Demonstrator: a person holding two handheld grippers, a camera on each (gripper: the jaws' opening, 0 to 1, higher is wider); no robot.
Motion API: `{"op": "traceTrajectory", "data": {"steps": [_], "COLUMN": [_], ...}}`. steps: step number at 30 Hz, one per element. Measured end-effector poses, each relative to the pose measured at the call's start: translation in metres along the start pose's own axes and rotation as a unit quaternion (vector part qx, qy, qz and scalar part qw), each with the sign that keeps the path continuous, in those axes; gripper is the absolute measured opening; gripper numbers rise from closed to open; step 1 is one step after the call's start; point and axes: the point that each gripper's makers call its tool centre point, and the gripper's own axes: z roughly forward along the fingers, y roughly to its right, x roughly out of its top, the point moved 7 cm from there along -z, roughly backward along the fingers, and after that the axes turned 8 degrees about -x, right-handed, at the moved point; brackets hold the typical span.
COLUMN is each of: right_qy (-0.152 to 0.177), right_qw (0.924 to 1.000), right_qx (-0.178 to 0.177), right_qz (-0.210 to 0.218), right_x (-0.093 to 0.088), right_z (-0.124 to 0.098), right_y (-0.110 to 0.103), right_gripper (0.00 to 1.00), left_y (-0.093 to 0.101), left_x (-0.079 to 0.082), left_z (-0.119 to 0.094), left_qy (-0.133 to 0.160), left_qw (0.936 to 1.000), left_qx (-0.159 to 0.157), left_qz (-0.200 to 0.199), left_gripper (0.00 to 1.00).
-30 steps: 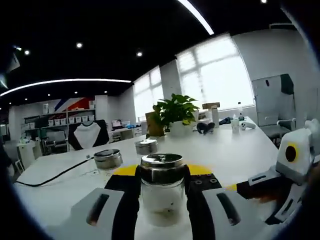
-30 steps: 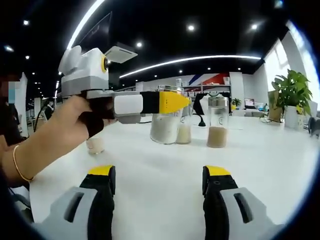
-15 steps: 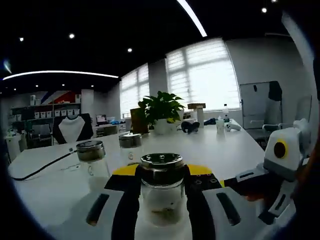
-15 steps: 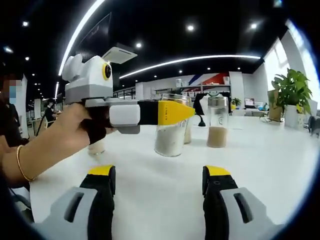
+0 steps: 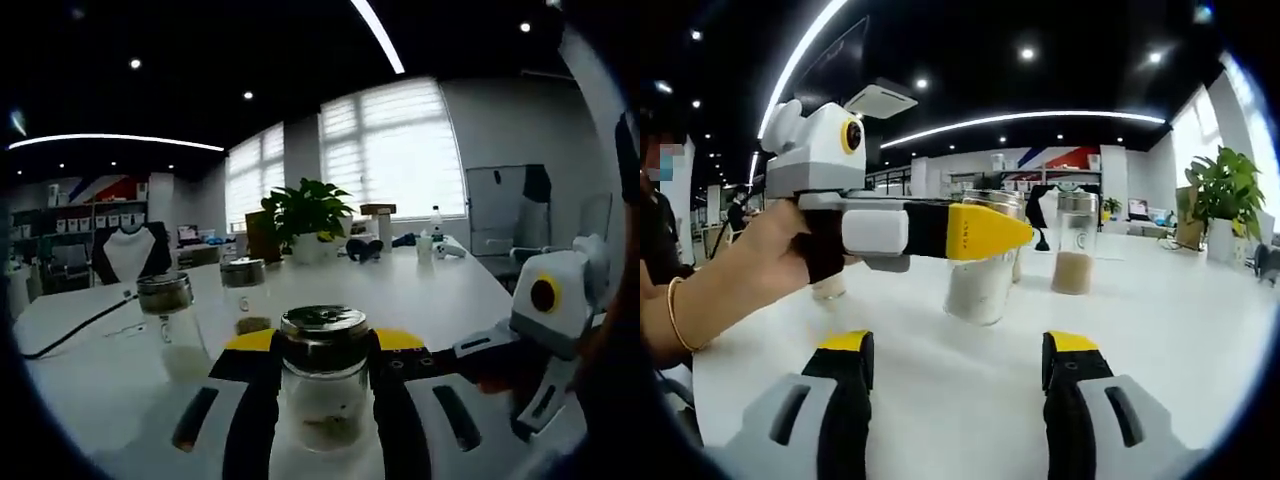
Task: Rotate the seasoning bottle until the label or dispensing opening points toward the visible target arrow and the bottle remains upright within the marked orientation range
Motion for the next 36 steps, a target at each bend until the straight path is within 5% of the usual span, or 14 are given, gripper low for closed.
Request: {"op": "traceTrajectory", "data": {"steps": [31,36], "right_qy": [0.015,0.016], "right_qw": [0.9998,0.9997], "right_qx": [-0.015,-0.016], "right_qz": [0.006,0.0], "right_x": [0.002,0.003], "right_z": [-0.001,-0.001], "right_y": [0.004,0.004], "right_gripper": [0.57,0.54], "left_y": [0.031,0.034], "left_x": [-0.011,-0.01], "left_z": [0.008,0.007], "left_qy": [-0.042,-0.029], "left_qw": [0.9906,0.9877], "left_qx": [-0.13,-0.153], "left_qz": [0.009,-0.016], "left_gripper": [0.36,0.36]}}
